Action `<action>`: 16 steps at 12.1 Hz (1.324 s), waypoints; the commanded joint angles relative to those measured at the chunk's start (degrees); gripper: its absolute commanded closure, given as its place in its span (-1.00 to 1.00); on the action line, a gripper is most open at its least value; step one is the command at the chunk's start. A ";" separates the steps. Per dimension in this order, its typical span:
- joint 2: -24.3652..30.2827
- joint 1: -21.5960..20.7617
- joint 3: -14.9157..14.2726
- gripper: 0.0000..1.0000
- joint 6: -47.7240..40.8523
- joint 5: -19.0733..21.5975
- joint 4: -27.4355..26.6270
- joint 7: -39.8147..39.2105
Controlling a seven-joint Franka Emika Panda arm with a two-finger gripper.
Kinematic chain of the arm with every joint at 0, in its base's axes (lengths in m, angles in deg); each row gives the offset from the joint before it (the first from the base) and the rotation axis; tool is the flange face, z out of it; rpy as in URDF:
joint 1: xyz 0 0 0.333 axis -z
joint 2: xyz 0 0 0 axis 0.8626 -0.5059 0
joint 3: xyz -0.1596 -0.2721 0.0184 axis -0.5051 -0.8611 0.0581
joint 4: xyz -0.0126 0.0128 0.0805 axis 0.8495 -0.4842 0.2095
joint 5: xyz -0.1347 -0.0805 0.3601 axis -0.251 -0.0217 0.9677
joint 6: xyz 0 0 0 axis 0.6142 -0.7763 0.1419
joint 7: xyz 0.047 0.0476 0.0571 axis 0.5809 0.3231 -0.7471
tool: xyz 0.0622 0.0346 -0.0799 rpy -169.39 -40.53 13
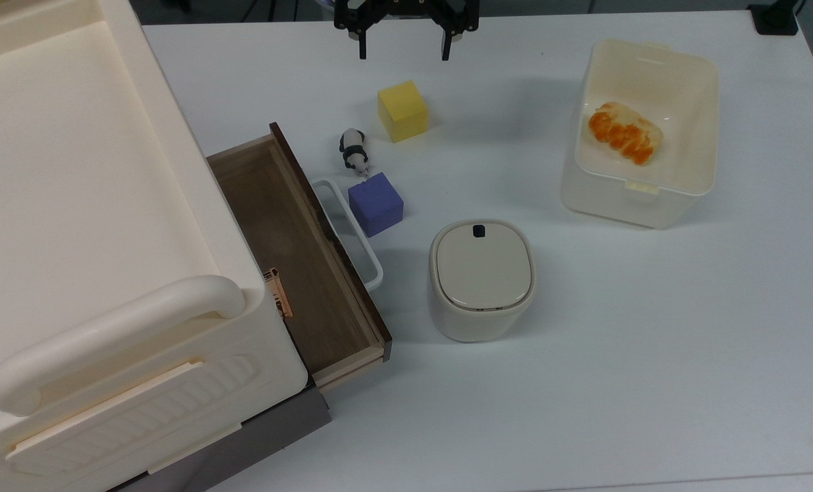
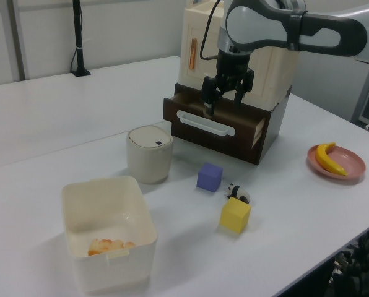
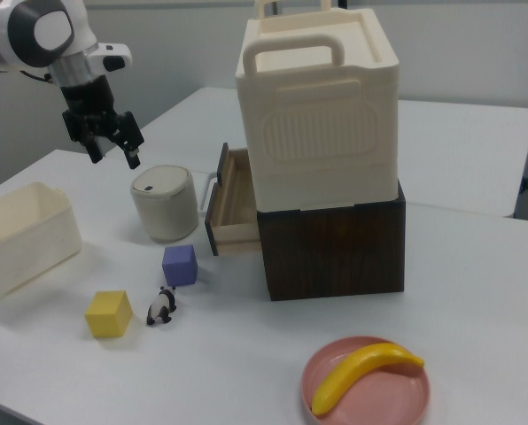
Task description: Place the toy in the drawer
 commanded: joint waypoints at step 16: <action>-0.16 -0.65 -0.74 -1.00 0.28 -1.89 -1.24 -1.70</action>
